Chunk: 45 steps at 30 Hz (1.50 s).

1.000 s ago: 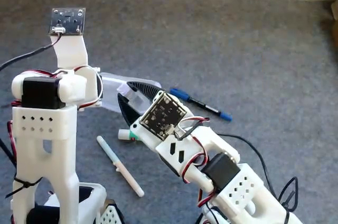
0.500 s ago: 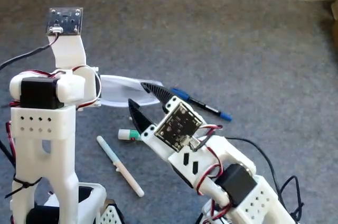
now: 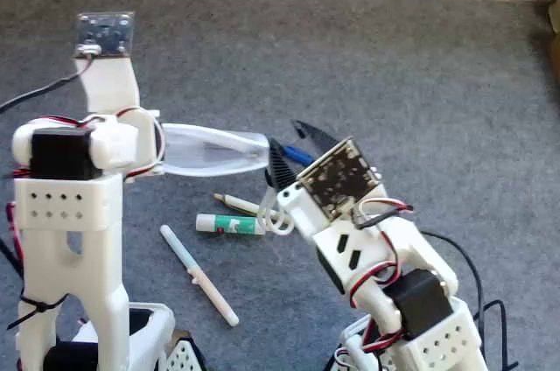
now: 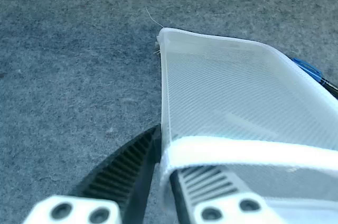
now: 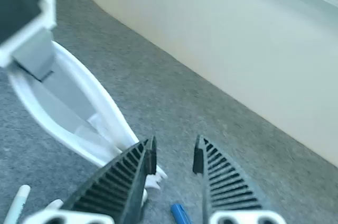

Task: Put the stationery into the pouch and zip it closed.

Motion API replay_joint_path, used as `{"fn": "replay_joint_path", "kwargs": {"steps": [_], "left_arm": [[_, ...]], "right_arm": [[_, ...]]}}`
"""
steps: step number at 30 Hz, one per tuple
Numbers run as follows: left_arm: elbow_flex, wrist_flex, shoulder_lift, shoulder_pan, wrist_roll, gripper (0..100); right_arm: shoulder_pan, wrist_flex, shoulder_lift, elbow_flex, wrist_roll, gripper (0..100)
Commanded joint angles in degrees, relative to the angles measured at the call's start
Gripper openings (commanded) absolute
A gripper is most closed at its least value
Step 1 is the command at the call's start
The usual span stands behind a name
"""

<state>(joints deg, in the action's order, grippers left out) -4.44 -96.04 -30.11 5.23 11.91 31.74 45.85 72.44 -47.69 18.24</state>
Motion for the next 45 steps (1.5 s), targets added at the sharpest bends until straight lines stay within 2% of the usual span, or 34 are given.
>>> {"fn": "replay_joint_path", "kwargs": {"steps": [1, 5, 11, 23, 29, 33, 36, 42, 45], "left_arm": [[-0.04, 1.67, -0.57, 4.44, 0.26, 1], [-1.54, 1.76, -0.57, 6.81, -1.14, 1], [-1.89, 1.32, -0.66, 9.19, -1.23, 1], [-6.29, 4.22, -0.66, 11.65, -1.32, 1], [-6.37, 4.13, -0.66, 11.91, -1.32, 1], [-6.37, 4.13, -0.66, 12.0, -1.32, 1], [-6.37, 4.13, -0.66, 12.0, -1.32, 1], [-6.29, 3.96, -0.66, 12.0, -1.32, 1], [-6.29, 3.96, -0.66, 12.09, -1.41, 1]], "right_arm": [[-3.21, 3.38, 0.66, 5.32, 0.44, 10.5], [-5.49, 6.46, -2.07, 7.78, 0.44, 10.5], [-7.34, 9.8, -14.73, 12.35, 0.44, 10.5], [-7.52, 9.54, -34.24, 15.87, 0.79, 10.6], [-7.6, 9.8, -47.16, 22.11, 1.14, 10.8], [-8.57, 9.89, -55.25, 26.42, 5.54, 10.9], [-9.36, 9.89, -60.26, 29.32, 5.89, 10.9], [-9.63, 9.98, -66.51, 32.57, 5.89, 11.1], [-9.36, 9.98, -68.62, 33.1, 5.89, 15.2]]}}
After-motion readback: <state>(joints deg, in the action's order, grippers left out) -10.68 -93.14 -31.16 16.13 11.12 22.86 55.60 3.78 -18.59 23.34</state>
